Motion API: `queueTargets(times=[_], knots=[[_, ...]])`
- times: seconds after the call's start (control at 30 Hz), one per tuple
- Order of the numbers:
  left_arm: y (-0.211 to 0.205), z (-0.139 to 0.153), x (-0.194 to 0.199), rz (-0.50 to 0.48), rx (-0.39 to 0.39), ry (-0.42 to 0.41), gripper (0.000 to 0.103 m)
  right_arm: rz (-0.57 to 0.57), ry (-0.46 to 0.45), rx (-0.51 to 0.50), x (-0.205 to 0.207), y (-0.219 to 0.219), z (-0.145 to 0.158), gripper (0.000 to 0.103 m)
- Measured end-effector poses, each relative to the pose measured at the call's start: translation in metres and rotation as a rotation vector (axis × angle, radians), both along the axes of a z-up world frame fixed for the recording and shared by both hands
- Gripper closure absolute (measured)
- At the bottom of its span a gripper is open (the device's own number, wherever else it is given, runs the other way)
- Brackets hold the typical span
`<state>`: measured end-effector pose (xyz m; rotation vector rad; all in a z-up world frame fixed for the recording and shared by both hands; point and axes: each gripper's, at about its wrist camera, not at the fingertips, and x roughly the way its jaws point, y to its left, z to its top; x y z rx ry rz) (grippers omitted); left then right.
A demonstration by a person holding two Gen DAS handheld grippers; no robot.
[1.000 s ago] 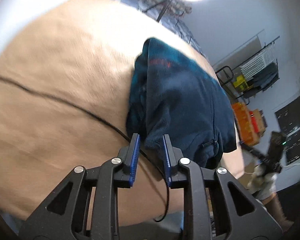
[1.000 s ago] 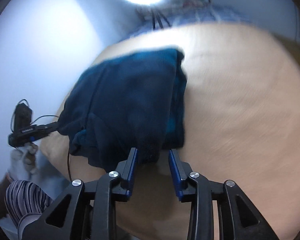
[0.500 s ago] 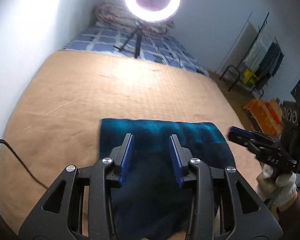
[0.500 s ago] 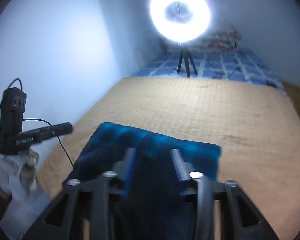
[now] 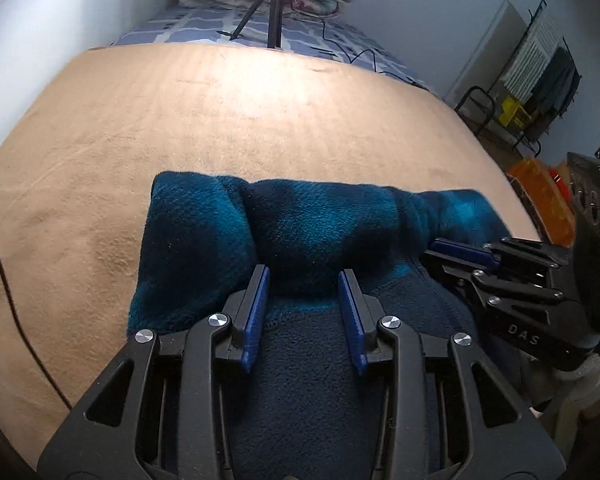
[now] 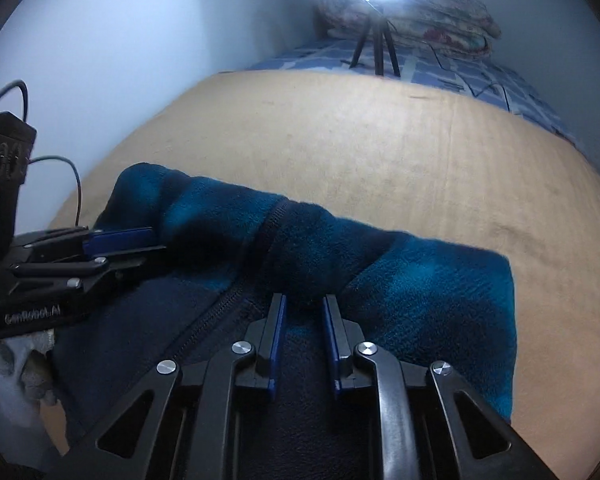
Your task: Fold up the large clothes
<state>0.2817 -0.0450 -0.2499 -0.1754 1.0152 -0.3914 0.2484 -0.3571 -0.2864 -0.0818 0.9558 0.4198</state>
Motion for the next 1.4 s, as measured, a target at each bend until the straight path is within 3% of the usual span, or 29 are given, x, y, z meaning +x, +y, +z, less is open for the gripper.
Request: queueTargets(times=[0.1,0.2,0.27,0.4,0.57,0.6,0.7,0.8,0.9,1.07,1.1,1.13,1.17,1.2,1.27,1.33,1.37,1.4], knots=[[0.022,0.025,-0.011,0.013,-0.09,0.014,0.064,0.008,-0.006,0.02,-0.008,-0.008,0.022,0.085],[0.068,0.05,-0.039,0.076,-0.228,-0.018,0.042,0.007,-0.041,0.098,-0.029,-0.028,0.05,0.08],[0.101,0.051,-0.06,0.133,-0.326,0.005,0.041,0.016,-0.059,0.145,-0.05,-0.042,0.063,0.078],[0.139,0.023,-0.084,0.199,-0.464,0.13,0.041,0.027,-0.038,0.253,-0.087,-0.063,0.07,0.074],[0.149,-0.029,-0.098,0.276,-0.592,0.282,0.041,0.028,0.011,0.249,-0.107,-0.065,0.051,0.07],[0.147,-0.032,-0.1,0.278,-0.61,0.289,0.045,0.024,0.022,0.252,-0.108,-0.066,0.047,0.07],[0.142,-0.042,-0.104,0.297,-0.63,0.31,0.087,-0.001,0.052,0.261,-0.109,-0.073,0.035,0.07],[0.138,-0.043,-0.114,0.306,-0.636,0.291,0.091,-0.025,0.079,0.206,-0.109,-0.078,0.017,0.071],[0.125,-0.036,-0.123,0.275,-0.493,0.243,0.092,-0.037,0.094,0.17,-0.108,-0.085,0.003,0.073],[0.129,-0.016,-0.124,0.245,-0.442,0.19,0.091,-0.012,0.09,0.163,-0.112,-0.089,0.013,0.071],[0.132,-0.013,-0.12,0.24,-0.443,0.187,0.084,-0.008,0.081,0.166,-0.116,-0.093,0.018,0.067],[0.135,-0.008,-0.118,0.236,-0.446,0.178,0.066,-0.008,0.069,0.184,-0.119,-0.098,0.023,0.063],[0.138,0.0,-0.115,0.24,-0.45,0.157,0.058,-0.012,0.053,0.202,-0.124,-0.103,0.027,0.061],[0.141,0.004,-0.113,0.242,-0.45,0.142,0.052,-0.031,0.023,0.224,-0.126,-0.111,0.035,0.059],[0.141,0.013,-0.101,0.237,-0.44,0.126,0.051,-0.046,0.006,0.241,-0.125,-0.118,0.042,0.058],[0.142,0.013,-0.091,0.233,-0.464,0.14,0.03,-0.056,-0.002,0.243,-0.119,-0.124,0.048,0.058],[0.143,0.01,-0.084,0.229,-0.493,0.161,0.025,-0.065,-0.003,0.239,-0.115,-0.127,0.048,0.054],[0.143,0.007,-0.077,0.227,-0.525,0.185,0.022,-0.072,0.002,0.247,-0.11,-0.13,0.047,0.039]])
